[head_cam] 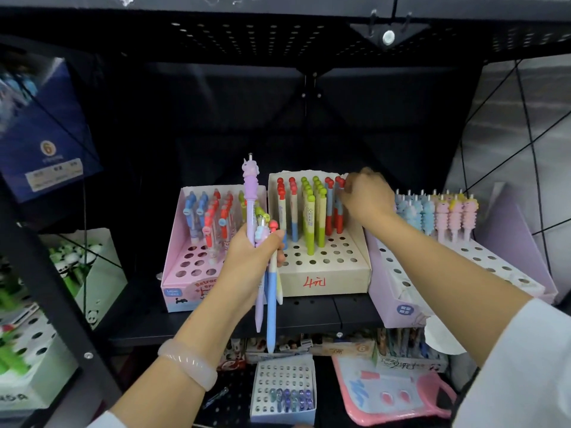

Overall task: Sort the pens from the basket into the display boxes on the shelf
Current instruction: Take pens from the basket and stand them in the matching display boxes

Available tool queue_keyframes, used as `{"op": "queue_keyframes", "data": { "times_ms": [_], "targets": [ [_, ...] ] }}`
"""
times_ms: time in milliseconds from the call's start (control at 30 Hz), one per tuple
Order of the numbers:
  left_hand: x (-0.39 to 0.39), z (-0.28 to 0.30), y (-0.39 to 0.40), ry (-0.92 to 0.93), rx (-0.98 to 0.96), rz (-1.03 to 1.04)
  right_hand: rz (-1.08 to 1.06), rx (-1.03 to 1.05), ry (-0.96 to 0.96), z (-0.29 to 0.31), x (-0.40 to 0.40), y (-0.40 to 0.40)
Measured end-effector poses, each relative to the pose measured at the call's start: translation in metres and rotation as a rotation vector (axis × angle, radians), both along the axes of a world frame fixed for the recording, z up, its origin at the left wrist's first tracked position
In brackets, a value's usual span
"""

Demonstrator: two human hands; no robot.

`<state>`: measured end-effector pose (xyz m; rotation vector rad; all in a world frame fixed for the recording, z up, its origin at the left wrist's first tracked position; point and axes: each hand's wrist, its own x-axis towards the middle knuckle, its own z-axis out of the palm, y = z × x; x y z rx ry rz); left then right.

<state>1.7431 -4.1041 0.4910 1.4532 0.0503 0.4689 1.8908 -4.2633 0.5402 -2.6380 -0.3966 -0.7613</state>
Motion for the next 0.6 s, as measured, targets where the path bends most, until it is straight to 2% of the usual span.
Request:
{"op": "queue_keyframes", "data": {
  "times_ms": [133, 233, 300, 433, 500, 600],
  "targets": [
    [-0.001, 0.000, 0.000, 0.002, -0.010, -0.003, -0.038, -0.032, 0.074, 0.005, -0.005, 0.002],
    [-0.002, 0.001, -0.004, -0.007, -0.032, -0.042, 0.028, 0.214, -0.022, 0.014, -0.021, 0.003],
    [-0.002, 0.002, -0.009, -0.013, -0.031, -0.075, 0.187, 0.372, -0.087, 0.021, -0.038, 0.011],
    [0.000, 0.002, -0.021, 0.007, 0.030, -0.115, 0.618, 0.483, 0.256, 0.031, -0.075, 0.035],
    [-0.001, 0.003, -0.026, 0.018, 0.058, -0.126, 0.697, 0.489, 0.340, 0.032, -0.082, 0.037],
    [0.000, 0.004, -0.032, 0.016, 0.051, -0.150, 0.701, 0.594, 0.396, 0.032, -0.082, 0.032]
  ]
}}
